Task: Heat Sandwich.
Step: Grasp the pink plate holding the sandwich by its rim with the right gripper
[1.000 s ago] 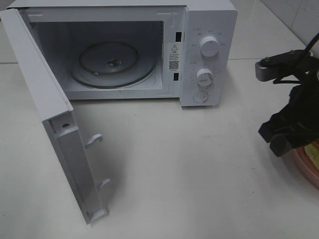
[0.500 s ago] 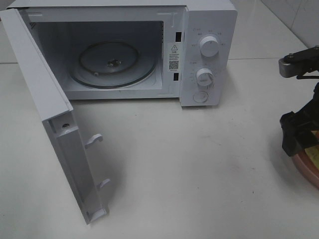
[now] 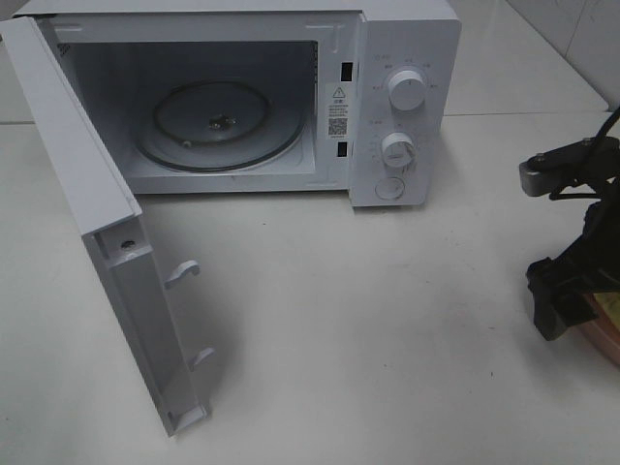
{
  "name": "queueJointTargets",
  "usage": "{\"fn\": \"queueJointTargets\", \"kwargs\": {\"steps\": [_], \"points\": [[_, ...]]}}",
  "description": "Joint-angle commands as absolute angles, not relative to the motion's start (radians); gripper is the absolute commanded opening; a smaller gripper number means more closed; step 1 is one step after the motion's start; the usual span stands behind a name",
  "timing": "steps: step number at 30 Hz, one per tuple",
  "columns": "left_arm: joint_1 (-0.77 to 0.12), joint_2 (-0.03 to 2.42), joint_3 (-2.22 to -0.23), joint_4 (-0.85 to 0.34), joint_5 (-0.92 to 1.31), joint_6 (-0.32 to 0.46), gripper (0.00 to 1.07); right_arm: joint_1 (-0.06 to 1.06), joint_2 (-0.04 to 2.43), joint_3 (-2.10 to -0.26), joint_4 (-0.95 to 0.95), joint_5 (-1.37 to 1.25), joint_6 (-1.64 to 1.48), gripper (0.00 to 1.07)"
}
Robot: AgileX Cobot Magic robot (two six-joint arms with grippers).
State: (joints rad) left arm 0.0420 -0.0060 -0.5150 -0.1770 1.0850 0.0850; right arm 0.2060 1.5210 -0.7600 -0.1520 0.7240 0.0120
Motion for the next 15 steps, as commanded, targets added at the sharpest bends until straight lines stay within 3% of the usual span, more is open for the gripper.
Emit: {"fn": "queueJointTargets", "kwargs": {"steps": [1,15], "points": [[0.040,-0.021,-0.514,-0.184,1.075,0.086,0.98,0.201,1.551,-0.750,-0.159,0.700,0.026,0.89],[0.040,-0.021,-0.514,-0.184,1.075,0.086,0.98,0.201,1.656,-0.750,-0.181,0.625,0.023,0.88]]}}
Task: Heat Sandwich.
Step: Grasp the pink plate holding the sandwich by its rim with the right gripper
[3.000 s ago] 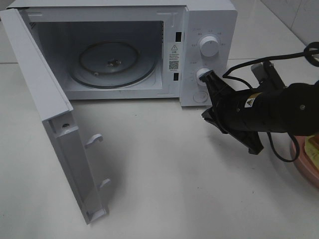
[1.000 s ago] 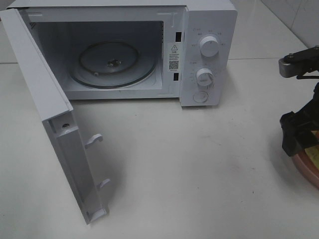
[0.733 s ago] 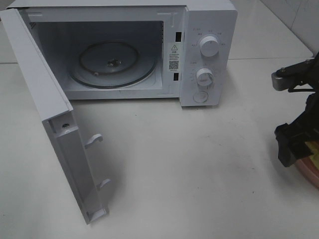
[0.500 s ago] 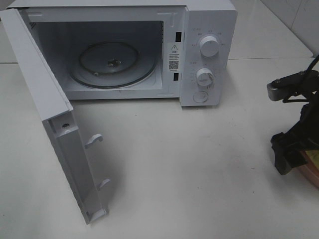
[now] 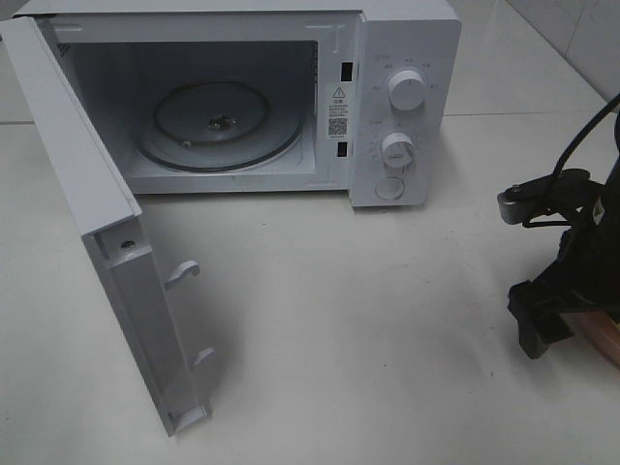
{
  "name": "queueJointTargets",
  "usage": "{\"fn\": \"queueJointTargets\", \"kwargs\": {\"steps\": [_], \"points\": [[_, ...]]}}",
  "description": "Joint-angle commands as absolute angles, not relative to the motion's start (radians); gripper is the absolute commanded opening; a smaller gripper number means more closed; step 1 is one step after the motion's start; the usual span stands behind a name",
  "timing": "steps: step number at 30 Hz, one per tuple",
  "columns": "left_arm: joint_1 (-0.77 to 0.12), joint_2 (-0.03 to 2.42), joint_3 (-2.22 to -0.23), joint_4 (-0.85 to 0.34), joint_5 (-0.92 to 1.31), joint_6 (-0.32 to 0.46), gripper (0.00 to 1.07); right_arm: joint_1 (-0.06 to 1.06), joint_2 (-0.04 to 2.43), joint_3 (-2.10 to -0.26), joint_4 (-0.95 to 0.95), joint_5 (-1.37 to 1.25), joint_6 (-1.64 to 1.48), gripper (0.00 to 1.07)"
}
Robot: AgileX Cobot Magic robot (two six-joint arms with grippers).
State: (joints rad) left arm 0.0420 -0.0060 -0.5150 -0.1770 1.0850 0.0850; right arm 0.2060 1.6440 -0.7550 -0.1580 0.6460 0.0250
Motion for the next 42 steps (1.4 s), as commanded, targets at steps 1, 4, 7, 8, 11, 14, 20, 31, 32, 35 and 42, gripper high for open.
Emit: {"fn": "queueJointTargets", "kwargs": {"steps": [1,4,7,8,11,14,20,31,32,35,42], "points": [[0.040,-0.021,-0.514,-0.184,1.075,0.086,0.98,0.195,1.656,-0.750,-0.183,0.620,0.023,0.88],[0.040,-0.021,-0.514,-0.184,1.075,0.086,0.98,0.160,1.656,-0.750,-0.183,0.612,0.022,0.88],[0.040,-0.021,-0.514,-0.184,1.075,0.086,0.98,0.135,1.656,-0.750,-0.183,0.610,0.021,0.87],[0.040,-0.021,-0.514,-0.184,1.075,0.086,0.98,0.131,1.656,-0.750,-0.183,0.607,0.021,0.87],[0.040,-0.021,-0.514,-0.184,1.075,0.086,0.98,0.131,1.659,-0.750,-0.181,0.587,0.017,0.86],[0.040,-0.021,-0.514,-0.184,1.075,0.086,0.98,0.131,1.688,-0.750,-0.181,0.581,0.014,0.86],[0.040,-0.021,-0.514,-0.184,1.075,0.086,0.98,0.131,1.764,-0.750,-0.183,0.559,0.016,0.85],[0.040,-0.021,-0.514,-0.184,1.075,0.086,0.98,0.131,1.780,-0.750,-0.203,0.549,0.060,0.61],[0.040,-0.021,-0.514,-0.184,1.075,0.086,0.98,0.131,1.780,-0.750,-0.219,0.548,0.078,0.56],[0.040,-0.021,-0.514,-0.184,1.075,0.086,0.98,0.131,1.780,-0.750,-0.280,0.549,0.173,0.37],[0.040,-0.021,-0.514,-0.184,1.075,0.086,0.98,0.131,1.780,-0.750,-0.377,0.573,0.314,0.00]]}}
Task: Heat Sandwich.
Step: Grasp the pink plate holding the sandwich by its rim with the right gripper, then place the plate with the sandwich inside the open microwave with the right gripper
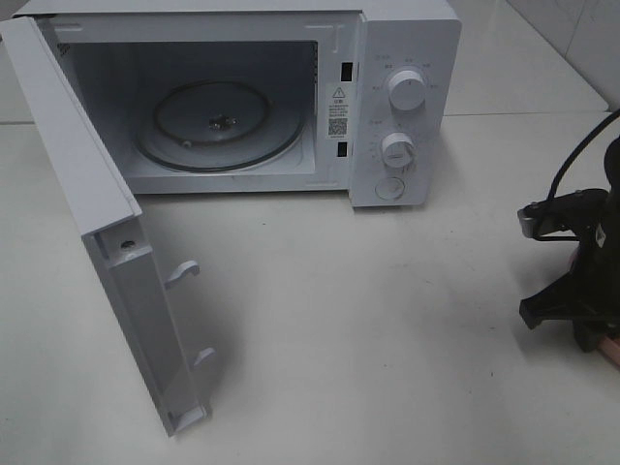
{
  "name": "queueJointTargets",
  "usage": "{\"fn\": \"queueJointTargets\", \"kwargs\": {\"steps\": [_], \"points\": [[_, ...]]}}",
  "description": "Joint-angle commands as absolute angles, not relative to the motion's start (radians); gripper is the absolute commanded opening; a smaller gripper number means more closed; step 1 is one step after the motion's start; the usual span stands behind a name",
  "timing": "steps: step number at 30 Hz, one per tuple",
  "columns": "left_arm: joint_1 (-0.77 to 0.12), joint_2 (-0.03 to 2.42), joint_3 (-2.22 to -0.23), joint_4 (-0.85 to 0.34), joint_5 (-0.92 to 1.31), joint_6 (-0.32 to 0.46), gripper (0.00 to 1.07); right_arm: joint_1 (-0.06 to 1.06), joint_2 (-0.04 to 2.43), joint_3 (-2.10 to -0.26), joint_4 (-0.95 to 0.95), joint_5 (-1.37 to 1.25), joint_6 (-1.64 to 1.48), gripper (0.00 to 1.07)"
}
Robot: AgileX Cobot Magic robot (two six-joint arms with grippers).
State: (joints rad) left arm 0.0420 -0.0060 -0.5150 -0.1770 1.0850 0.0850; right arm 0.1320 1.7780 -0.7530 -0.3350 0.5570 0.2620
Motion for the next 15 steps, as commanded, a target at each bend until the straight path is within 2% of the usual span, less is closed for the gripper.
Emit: {"fn": "queueJointTargets", "kwargs": {"steps": [1,15], "points": [[0.040,-0.021,-0.514,-0.184,1.075,0.086,0.98,0.131,1.780,-0.750,-0.382,0.573,0.314,0.00],[0.040,-0.021,-0.514,-0.184,1.075,0.086,0.98,0.139,1.780,-0.776,-0.394,0.622,0.342,0.00]]}}
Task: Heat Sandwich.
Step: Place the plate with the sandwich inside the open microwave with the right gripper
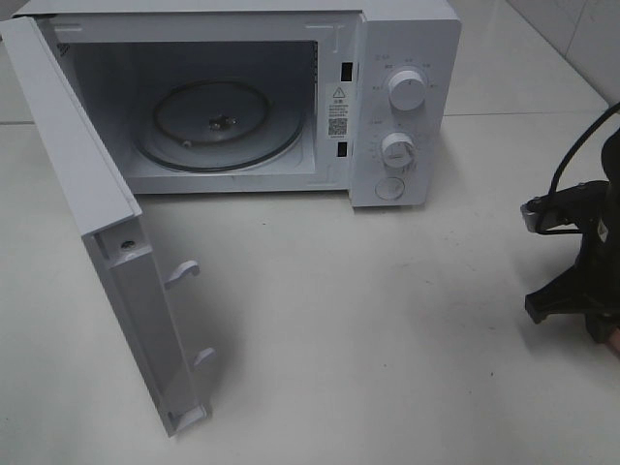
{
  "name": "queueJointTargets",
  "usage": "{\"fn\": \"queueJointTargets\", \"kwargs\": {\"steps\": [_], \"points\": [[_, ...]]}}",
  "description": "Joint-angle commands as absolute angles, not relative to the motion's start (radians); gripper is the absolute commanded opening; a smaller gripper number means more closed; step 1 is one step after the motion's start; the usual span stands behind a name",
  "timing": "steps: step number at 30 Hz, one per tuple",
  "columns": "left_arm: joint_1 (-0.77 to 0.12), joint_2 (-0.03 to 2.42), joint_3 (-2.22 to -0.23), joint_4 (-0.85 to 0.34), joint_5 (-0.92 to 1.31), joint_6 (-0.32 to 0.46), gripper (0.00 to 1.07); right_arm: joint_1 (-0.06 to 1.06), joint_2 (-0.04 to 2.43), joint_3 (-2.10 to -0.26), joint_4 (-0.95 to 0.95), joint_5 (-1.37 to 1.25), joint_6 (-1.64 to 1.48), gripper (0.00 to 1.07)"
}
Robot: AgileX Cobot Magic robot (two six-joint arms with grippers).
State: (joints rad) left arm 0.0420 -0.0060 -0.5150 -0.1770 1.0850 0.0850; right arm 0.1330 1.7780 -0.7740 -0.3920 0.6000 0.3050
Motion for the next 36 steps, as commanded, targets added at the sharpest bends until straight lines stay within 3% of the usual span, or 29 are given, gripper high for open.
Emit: {"fn": "queueJointTargets", "kwargs": {"steps": [1,19,36], "points": [[0.040,-0.021,-0.514,-0.184,1.075,0.086,0.98,0.159,1.780,-0.776,-0.423,0.643,0.368,0.00],[0.040,-0.021,-0.514,-0.184,1.075,0.086,0.98,0.300,1.780,-0.776,-0.584,0.765,0.536,0.00],[0.040,-0.021,-0.514,-0.184,1.075,0.086,0.98,0.404,1.668,-0.774,-0.592,0.861,0.533,0.00]]}}
